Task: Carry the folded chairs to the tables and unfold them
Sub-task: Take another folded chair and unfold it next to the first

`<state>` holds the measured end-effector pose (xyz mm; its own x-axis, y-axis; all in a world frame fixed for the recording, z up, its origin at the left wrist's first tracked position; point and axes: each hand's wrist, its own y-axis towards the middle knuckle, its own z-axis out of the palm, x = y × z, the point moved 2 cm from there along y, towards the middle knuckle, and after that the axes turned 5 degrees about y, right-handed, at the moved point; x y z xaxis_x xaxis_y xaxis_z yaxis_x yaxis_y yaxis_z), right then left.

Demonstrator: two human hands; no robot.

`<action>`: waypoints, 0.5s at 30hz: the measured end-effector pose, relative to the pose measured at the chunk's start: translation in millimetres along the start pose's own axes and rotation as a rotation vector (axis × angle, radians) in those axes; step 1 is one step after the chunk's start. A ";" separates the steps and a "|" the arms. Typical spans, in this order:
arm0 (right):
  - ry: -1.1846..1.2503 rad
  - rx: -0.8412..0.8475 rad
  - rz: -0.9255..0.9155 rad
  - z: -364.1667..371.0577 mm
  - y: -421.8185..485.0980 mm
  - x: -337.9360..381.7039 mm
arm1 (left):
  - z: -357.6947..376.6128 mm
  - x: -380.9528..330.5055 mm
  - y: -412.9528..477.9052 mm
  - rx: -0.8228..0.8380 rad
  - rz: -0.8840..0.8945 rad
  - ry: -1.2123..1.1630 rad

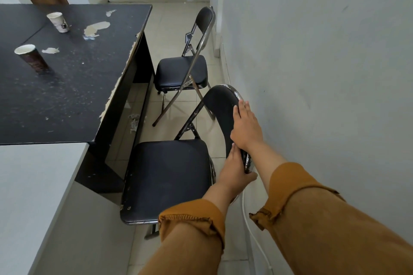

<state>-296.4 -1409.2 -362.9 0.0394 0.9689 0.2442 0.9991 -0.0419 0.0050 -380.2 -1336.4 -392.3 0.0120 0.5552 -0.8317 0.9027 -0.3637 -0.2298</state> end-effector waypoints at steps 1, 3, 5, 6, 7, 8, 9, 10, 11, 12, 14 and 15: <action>0.014 0.012 0.005 -0.7 -5.4 0.3 | -3.7 1.8 -2.1 0.053 -0.009 0.072; 0.045 0.052 0.021 -2.5 -17.8 0.7 | -12.3 9.0 -10.8 0.163 -0.050 0.228; 0.068 0.107 0.043 -6.3 -33.4 2.3 | -25.3 17.8 -24.5 0.221 -0.100 0.440; 0.066 0.137 0.054 -7.5 -40.9 2.9 | -32.7 22.9 -31.1 0.227 -0.122 0.537; 0.049 0.161 0.065 -9.5 -49.9 3.9 | -41.7 26.7 -39.1 0.226 -0.138 0.619; 0.015 0.175 0.072 -12.0 -60.6 5.0 | -51.8 29.9 -48.3 0.218 -0.148 0.686; -0.021 0.183 0.077 -14.6 -73.2 7.2 | -62.7 33.2 -58.6 0.204 -0.154 0.740; -0.048 0.189 0.084 -17.6 -87.6 11.0 | -74.7 35.7 -71.3 0.189 -0.154 0.790; -0.060 0.203 0.094 -18.1 -100.1 13.6 | -84.8 39.2 -81.7 0.175 -0.155 0.830; -0.065 0.211 0.113 -19.3 -114.5 18.2 | -96.2 42.1 -94.1 0.154 -0.149 0.866; -0.073 0.211 0.148 -22.1 -142.9 31.3 | -118.1 47.9 -119.6 0.102 -0.122 0.924; -0.073 0.200 0.161 -24.5 -158.2 40.9 | -128.5 50.6 -135.0 0.078 -0.103 0.950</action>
<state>-453.2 -1368.9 -330.0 0.1922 0.9689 0.1557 0.9626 -0.1553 -0.2219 -446.3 -1163.1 -338.5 0.3091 0.9494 -0.0557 0.8879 -0.3090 -0.3407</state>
